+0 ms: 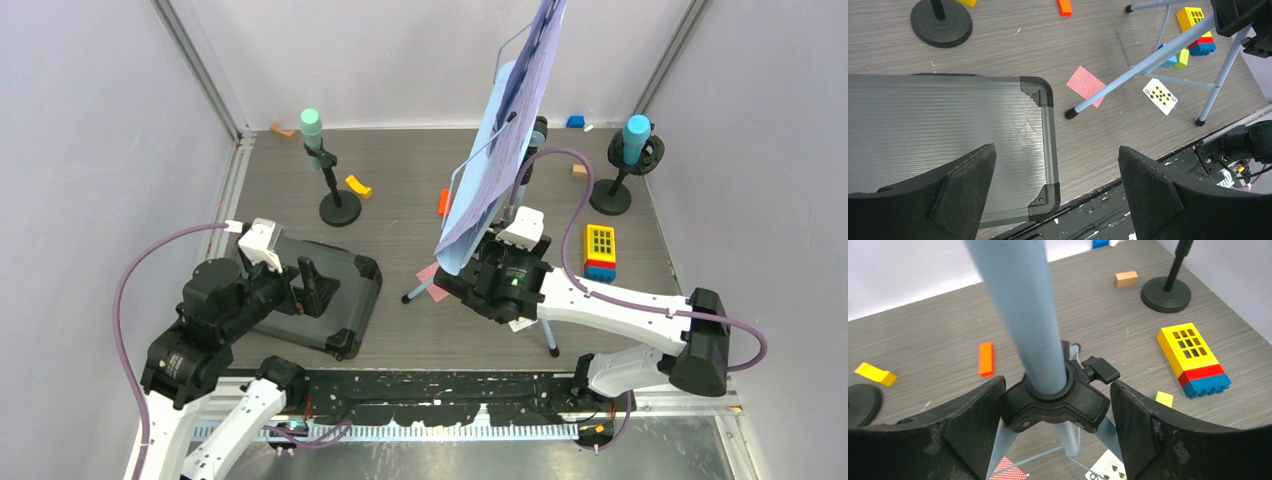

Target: Pack up the instrument practice props

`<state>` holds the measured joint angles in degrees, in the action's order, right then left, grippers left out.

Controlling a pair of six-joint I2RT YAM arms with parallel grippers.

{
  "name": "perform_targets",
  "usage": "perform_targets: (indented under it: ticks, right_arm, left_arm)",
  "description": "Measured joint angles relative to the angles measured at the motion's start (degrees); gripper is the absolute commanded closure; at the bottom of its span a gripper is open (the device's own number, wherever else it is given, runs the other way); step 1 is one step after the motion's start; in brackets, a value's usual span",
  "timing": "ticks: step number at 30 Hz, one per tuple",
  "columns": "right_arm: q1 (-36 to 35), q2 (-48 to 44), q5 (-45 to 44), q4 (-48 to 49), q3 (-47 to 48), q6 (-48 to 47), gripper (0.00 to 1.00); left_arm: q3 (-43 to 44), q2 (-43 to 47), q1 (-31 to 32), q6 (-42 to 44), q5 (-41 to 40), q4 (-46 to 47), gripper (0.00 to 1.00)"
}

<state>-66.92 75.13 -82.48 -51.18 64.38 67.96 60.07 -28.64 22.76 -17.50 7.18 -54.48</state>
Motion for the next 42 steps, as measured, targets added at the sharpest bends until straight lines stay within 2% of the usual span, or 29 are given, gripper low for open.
perform_targets:
  ticks: [7, 11, 13, 17, 21, 26, 34, 42]
  right_arm:
    - [1.7, 1.77, 0.2, -4.07, 0.9, 3.76, 0.35]
    - [1.7, 1.79, -0.15, -3.26, 0.72, 2.4, 0.44]
    - [1.7, 0.94, -0.66, 0.35, -0.74, -1.11, 0.5]
    - [1.97, -6.8, 0.39, 19.26, -10.03, -17.0, 0.61]
    - [4.15, -17.92, 7.43, 36.17, -20.06, -34.05, 0.63]
    - [7.87, -22.27, 19.1, 46.62, -24.33, -45.48, 0.63]
    - [16.04, -23.43, 34.75, 57.18, -27.85, -54.21, 0.66]
    - [23.78, -23.74, 47.95, 62.73, -29.92, -58.07, 0.67]
  left_arm:
    - [0.0, 0.0, 0.0, 0.17, -0.46, -0.22, 0.05]
    - [0.0, 0.0, 0.0, 0.22, -0.7, -0.22, 0.05]
    - [0.0, 0.0, 0.0, 0.24, -0.72, -0.22, 0.05]
    - [-0.02, 0.0, 0.0, 0.24, -0.72, -0.22, 0.04]
    - [-0.15, -0.02, 0.0, 0.24, -0.72, -0.22, 0.04]
    - [-0.76, -0.39, 0.0, 0.24, -0.76, -0.2, 0.04]
    - [-0.87, -0.66, 0.0, 0.24, -1.18, -0.22, 0.05]
    - [-0.9, -0.66, 0.0, 0.24, -1.42, -0.2, 0.04]
